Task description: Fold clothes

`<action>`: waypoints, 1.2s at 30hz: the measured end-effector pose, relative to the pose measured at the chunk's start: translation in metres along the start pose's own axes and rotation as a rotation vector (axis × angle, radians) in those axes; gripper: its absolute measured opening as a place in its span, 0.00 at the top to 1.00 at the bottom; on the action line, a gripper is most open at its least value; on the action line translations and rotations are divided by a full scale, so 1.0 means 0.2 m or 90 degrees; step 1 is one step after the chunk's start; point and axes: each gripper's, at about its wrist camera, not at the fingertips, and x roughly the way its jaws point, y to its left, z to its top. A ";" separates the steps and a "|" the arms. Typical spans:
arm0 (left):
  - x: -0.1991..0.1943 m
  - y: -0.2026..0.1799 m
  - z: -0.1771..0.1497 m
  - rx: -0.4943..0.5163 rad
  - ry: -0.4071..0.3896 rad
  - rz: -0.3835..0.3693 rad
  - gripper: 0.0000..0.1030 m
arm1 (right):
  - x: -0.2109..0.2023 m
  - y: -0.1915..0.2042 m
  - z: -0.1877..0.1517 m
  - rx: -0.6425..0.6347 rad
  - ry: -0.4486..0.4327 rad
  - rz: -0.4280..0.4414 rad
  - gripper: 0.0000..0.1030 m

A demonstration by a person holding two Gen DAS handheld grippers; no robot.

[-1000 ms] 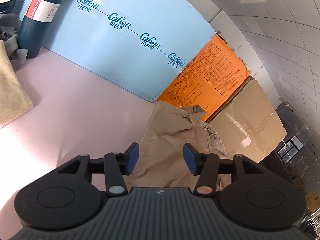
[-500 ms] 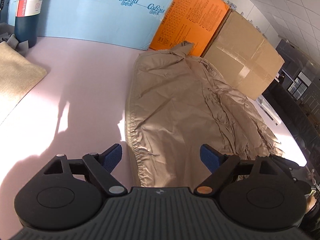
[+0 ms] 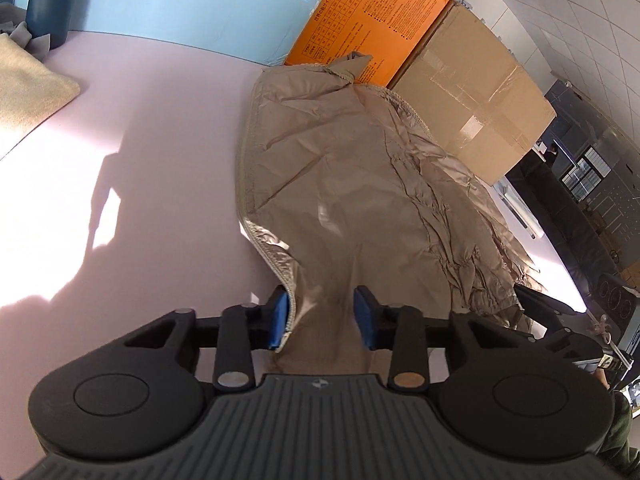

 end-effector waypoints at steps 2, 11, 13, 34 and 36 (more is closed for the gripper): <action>0.00 0.01 -0.01 -0.008 -0.009 0.001 0.95 | 0.00 0.01 0.00 -0.008 -0.003 -0.012 0.15; -0.12 0.06 0.01 -0.025 -0.041 0.012 0.95 | 0.00 0.15 -0.02 -0.111 -0.010 -0.056 0.11; -0.11 0.09 0.01 -0.043 -0.015 0.002 0.90 | -0.01 0.17 -0.02 -0.126 -0.014 -0.063 0.10; -0.30 -0.05 0.01 0.058 -0.172 0.105 0.97 | -0.06 0.22 -0.01 -0.116 -0.042 -0.049 0.06; -0.40 -0.03 0.02 0.056 -0.201 0.121 0.97 | -0.05 0.28 0.01 -0.122 -0.036 -0.002 0.06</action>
